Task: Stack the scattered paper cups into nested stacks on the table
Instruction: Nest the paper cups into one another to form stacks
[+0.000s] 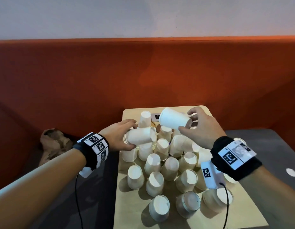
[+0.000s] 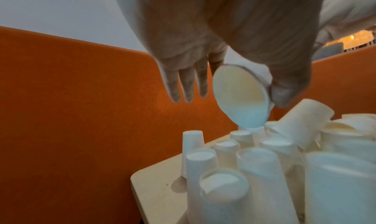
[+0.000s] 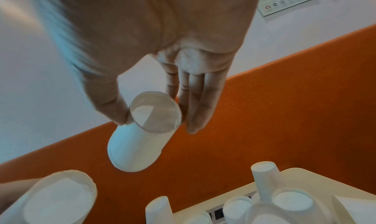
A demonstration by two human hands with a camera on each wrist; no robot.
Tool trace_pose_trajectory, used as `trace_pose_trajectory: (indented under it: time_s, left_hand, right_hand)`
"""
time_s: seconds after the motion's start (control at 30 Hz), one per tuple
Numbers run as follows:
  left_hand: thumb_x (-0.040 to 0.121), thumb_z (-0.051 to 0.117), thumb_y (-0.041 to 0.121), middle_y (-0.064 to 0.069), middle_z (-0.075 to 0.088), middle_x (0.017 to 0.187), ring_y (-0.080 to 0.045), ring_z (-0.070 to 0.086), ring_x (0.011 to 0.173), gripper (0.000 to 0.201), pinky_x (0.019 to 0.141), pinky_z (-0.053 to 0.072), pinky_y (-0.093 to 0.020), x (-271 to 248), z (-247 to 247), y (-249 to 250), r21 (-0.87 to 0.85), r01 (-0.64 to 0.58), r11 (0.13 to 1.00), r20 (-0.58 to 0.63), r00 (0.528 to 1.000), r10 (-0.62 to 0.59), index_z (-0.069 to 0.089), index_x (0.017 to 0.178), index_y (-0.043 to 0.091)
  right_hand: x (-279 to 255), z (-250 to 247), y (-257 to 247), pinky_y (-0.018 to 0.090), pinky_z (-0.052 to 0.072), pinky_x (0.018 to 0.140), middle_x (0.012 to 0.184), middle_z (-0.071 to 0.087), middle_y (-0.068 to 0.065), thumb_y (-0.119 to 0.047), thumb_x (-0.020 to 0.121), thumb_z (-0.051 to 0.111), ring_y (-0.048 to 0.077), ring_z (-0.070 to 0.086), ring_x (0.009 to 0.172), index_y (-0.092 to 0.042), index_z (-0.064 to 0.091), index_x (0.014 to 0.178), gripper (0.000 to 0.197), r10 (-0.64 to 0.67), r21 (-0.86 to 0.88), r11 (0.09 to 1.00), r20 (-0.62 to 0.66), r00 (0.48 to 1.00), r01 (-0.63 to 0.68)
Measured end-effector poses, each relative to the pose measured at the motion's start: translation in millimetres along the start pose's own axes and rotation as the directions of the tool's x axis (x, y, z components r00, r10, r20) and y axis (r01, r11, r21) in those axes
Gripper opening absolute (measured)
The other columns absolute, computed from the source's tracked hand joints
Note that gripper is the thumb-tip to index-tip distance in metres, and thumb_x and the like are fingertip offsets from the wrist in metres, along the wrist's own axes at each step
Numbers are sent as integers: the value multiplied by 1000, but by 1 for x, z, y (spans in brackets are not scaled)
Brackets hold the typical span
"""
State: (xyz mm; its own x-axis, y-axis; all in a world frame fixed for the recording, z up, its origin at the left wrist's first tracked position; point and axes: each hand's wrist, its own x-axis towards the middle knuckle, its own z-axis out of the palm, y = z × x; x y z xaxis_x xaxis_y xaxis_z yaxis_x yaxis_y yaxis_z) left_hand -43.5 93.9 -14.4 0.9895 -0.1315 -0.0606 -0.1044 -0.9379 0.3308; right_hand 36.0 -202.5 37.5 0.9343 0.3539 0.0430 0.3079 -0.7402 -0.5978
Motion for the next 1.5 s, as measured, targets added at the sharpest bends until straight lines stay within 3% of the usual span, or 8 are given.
trace_pose_trajectory:
  time_s: [0.17, 0.27, 0.4, 0.53, 0.7, 0.8, 1.23, 1.5]
  left_hand:
    - [68, 81, 42, 12, 63, 102, -9, 60, 91, 57, 77, 48, -23, -1, -25, 10, -169, 12, 986, -181, 983, -43, 50, 114, 29]
    - [72, 84, 40, 19, 63, 99, 8, 59, 90, 53, 72, 42, -4, 4, -37, 21, -312, -22, 950, -298, 951, -76, 53, 114, 31]
    - [75, 71, 59, 15, 67, 105, 3, 64, 94, 57, 78, 52, -13, 17, -47, 35, -460, -66, 886, -353, 929, -114, 55, 121, 29]
    - [76, 57, 74, 8, 69, 104, -12, 69, 91, 68, 76, 60, -38, 31, -52, 46, -619, -138, 773, -335, 937, -101, 55, 124, 26]
    - [83, 49, 67, 13, 70, 99, -2, 65, 92, 53, 79, 53, -22, 39, -61, 63, -672, -195, 714, -290, 957, -12, 63, 115, 26]
    - [84, 45, 71, 4, 72, 101, -14, 68, 97, 61, 84, 55, -32, 45, -63, 72, -682, -179, 709, -238, 971, 17, 66, 114, 22]
    - [72, 57, 78, -2, 70, 116, -32, 64, 111, 52, 93, 55, -48, 71, -76, 117, -766, -203, 610, -233, 972, 31, 63, 115, 50]
    - [81, 63, 64, 21, 65, 115, 4, 62, 108, 61, 97, 52, -32, 84, -56, 129, -587, -72, 806, -254, 962, -100, 54, 131, 30]
  right_hand:
    - [7, -41, 10, 2, 40, 61, 108, 64, -8, -21, 75, 85, -11, 58, 85, -21, 55, 110, 46, -24, 296, 954, -117, 993, 58]
    - [11, -66, 18, 32, 55, 86, 107, 70, -6, -23, 67, 90, 13, 65, 103, -23, 61, 105, 49, -18, 429, 899, -162, 987, 86]
    - [13, -80, 22, 55, 55, 93, 107, 74, 1, -32, 54, 90, 21, 67, 109, -23, 67, 106, 58, -68, 549, 829, -97, 993, 110]
    - [15, -81, 27, 57, 46, 103, 111, 73, -5, -42, 54, 88, 18, 63, 116, -31, 68, 108, 59, -137, 543, 829, -39, 990, 136]
    - [21, -79, 28, 45, 50, 102, 112, 73, -2, -26, 60, 88, 23, 63, 116, -26, 66, 113, 57, -223, 576, 796, -7, 975, 187]
    - [25, -79, 23, 28, 56, 88, 112, 74, 3, -8, 65, 82, 20, 68, 110, -14, 63, 117, 55, -268, 620, 760, 25, 963, 196]
    - [48, -88, 20, 25, 58, 79, 114, 73, 3, 0, 64, 79, 17, 71, 104, -7, 65, 117, 55, -349, 715, 650, -20, 937, 258]
    - [68, -85, 39, 28, 59, 82, 111, 74, 0, -7, 75, 81, 19, 71, 103, -12, 65, 119, 47, -320, 651, 715, -23, 947, 257]
